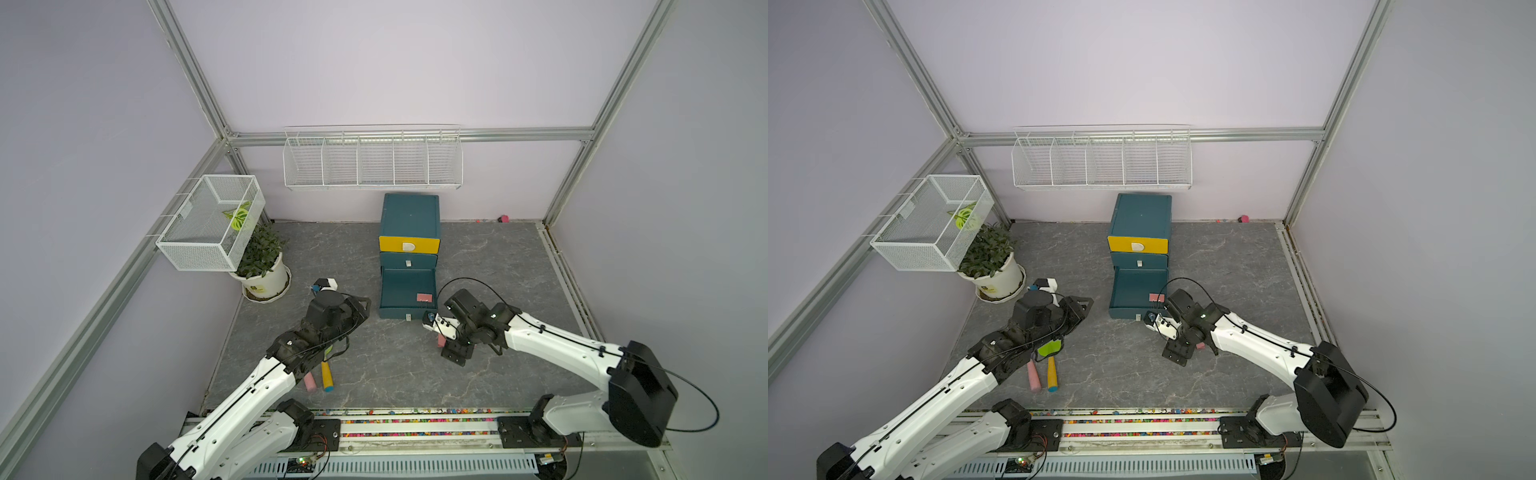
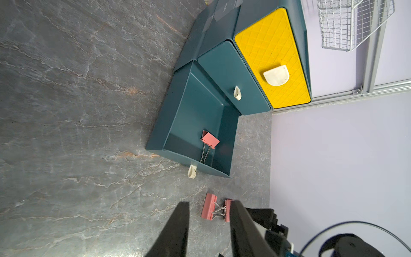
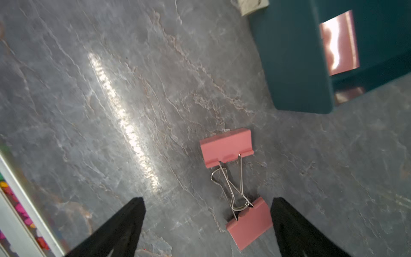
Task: Put the binder clips in the drawer according to color
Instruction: Pick up the binder clip at the center of the board.
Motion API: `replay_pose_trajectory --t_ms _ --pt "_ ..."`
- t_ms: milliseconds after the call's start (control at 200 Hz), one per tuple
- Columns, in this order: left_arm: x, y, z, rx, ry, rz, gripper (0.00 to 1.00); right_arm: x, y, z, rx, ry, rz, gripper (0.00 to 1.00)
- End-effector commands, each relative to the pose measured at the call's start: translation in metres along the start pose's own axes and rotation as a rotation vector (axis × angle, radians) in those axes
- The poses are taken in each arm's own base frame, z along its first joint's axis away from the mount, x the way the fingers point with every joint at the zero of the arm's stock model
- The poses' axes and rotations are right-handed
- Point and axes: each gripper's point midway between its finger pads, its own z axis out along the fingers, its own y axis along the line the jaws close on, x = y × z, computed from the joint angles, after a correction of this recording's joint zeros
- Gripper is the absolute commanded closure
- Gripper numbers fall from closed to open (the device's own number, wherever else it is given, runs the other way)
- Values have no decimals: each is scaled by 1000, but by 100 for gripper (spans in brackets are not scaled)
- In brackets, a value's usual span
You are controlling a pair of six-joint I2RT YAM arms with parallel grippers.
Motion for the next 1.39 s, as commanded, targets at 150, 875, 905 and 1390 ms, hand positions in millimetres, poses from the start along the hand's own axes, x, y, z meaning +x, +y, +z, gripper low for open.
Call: replay_pose_trajectory --t_ms 150,875,905,1390 --pt "-11 -16 -11 84 8 63 64 1 -3 17 -77 -31 -99 1" --pt "-16 -6 -24 32 -9 169 64 -7 -28 59 -102 17 -67 15" --pt "-16 -6 -25 30 -11 167 64 -7 -27 59 -105 14 -67 17" --pt "-18 -5 -25 21 -14 156 64 -9 -28 55 -101 18 -44 50"
